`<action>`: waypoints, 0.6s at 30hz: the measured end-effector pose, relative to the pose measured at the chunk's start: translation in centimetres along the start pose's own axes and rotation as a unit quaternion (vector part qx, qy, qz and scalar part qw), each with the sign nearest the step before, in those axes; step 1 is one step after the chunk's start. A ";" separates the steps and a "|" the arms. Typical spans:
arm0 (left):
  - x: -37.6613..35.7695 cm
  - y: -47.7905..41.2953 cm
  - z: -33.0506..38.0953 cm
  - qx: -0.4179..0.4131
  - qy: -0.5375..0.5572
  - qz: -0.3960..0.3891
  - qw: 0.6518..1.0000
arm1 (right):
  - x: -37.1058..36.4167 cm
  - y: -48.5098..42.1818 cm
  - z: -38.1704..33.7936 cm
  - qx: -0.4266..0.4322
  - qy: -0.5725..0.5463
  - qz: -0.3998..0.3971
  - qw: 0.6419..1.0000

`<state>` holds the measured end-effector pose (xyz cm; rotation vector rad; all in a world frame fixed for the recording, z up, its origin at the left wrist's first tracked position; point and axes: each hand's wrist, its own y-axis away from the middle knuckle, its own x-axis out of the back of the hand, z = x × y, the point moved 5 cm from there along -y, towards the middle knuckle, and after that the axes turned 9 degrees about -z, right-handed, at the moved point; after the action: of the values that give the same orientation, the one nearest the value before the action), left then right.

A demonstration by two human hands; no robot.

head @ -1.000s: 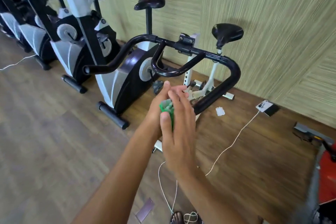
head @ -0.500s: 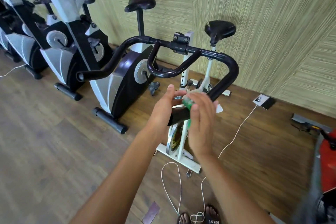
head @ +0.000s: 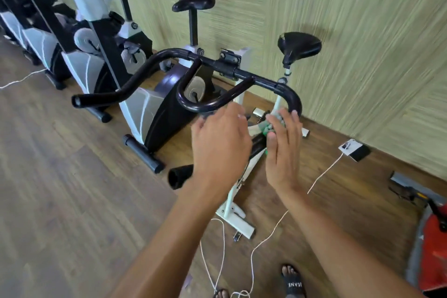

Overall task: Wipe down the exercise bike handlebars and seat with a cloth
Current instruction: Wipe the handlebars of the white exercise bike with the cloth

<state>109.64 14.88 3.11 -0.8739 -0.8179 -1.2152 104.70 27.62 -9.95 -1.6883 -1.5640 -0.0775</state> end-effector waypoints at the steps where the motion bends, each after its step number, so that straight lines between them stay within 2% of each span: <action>1: -1.8 -0.6 0.5 0.030 0.005 -0.034 0.999 | 0.2 -0.4 0.5 0.010 -0.016 -0.007 1.000; 4: -6.0 -2.6 0.8 0.146 0.023 -0.115 0.982 | -0.2 0.7 -0.2 0.082 0.007 -0.038 0.996; 7: -7.8 -3.4 0.3 0.237 0.027 -0.119 0.964 | 0.8 -0.8 1.7 0.147 0.030 -0.066 0.987; 11: -8.5 -3.9 0.0 0.274 -0.022 -0.089 0.957 | 2.3 -5.6 5.9 0.061 -0.093 -0.068 0.991; 13: -8.8 -4.1 0.2 0.280 -0.026 -0.069 0.957 | 2.0 -4.2 5.0 0.091 -0.086 -0.081 0.989; 16: -9.1 -4.2 0.2 0.284 -0.038 -0.053 0.957 | 1.8 -2.6 4.4 0.187 -0.033 -0.112 0.975; 18: -9.1 -4.2 0.2 0.284 -0.052 -0.058 0.956 | 2.1 -4.5 5.5 0.156 -0.061 -0.110 0.980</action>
<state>104.00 18.40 -4.41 -0.4220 -1.2397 -0.9590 98.75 32.11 -10.17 -1.2947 -1.7492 0.1544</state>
